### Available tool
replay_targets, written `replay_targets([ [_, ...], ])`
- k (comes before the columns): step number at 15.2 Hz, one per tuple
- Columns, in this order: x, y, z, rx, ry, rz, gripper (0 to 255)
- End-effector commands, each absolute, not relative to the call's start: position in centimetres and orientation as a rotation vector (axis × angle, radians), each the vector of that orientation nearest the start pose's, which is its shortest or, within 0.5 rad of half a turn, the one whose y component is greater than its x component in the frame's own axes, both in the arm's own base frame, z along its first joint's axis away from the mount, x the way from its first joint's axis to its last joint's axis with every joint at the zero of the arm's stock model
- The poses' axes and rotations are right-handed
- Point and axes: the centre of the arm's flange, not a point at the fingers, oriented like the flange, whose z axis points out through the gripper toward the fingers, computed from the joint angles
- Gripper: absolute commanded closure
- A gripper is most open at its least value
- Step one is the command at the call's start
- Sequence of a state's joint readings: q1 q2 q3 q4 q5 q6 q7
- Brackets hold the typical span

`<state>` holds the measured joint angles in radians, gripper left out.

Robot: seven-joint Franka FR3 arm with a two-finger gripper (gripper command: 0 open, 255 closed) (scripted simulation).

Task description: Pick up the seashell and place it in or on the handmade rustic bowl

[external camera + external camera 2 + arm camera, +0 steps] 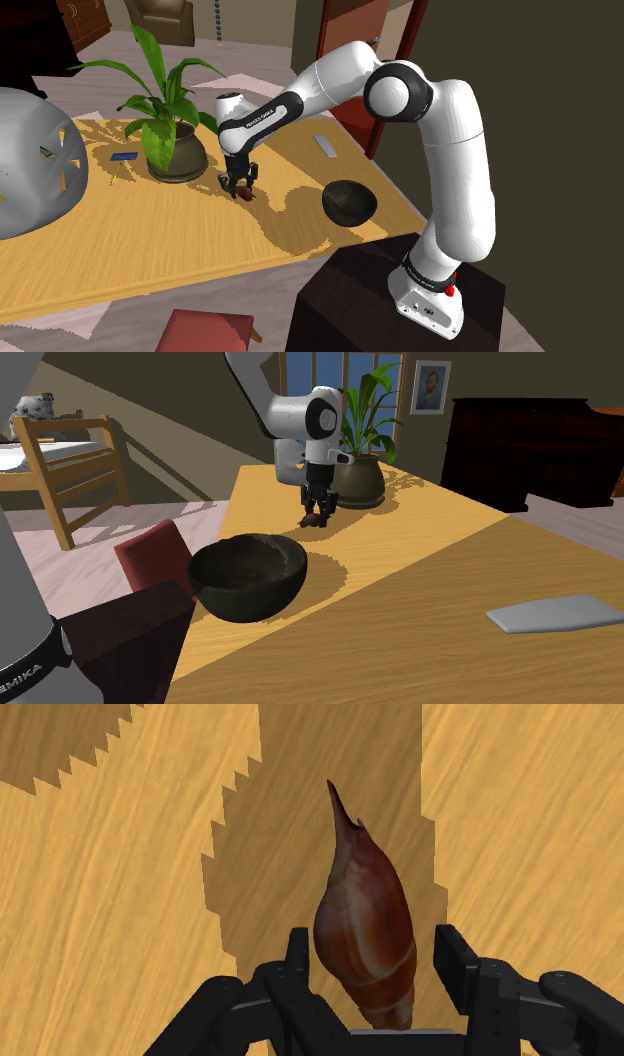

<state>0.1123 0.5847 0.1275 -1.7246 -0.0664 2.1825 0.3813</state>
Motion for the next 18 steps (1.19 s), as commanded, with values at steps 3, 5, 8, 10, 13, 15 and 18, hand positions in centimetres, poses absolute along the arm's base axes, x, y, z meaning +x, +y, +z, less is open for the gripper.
replay_targets([
  [3, 64.0, 14.7, 23.9, -3.149, 0.184, 0.192, 255],
  [5, 64.0, 14.7, 23.9, -3.149, 0.184, 0.192, 255],
  [8, 64.0, 14.7, 23.9, -3.149, 0.184, 0.192, 255],
  [10, 64.0, 14.7, 24.4, -3.149, 0.184, 0.192, 255],
  [13, 64.0, 14.7, 26.0, -3.149, 0.184, 0.192, 255],
  [15, 64.0, 14.7, 27.0, -3.149, 0.184, 0.192, 255],
  [18, 64.0, 14.7, 28.6, -3.149, 0.184, 0.192, 255],
])
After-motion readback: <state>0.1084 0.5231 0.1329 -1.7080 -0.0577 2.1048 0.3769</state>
